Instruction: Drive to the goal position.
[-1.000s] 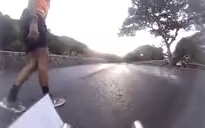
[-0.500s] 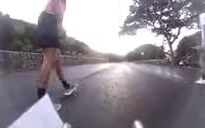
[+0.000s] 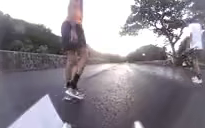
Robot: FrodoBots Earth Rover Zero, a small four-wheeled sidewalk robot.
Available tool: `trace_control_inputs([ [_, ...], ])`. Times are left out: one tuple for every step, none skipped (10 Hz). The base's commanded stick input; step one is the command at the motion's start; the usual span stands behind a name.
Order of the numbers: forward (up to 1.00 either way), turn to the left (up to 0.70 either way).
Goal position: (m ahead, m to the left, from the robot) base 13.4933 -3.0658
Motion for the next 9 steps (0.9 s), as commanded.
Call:
trace_control_inputs([
  [0.50,0.00],
  [0.50,0.00],
  [0.50,0.00],
  [0.50,0.00],
  [0.50,0.00],
  [0.50,0.00],
  [0.50,0.00],
  [0.50,0.00],
  [0.50,0.00],
])
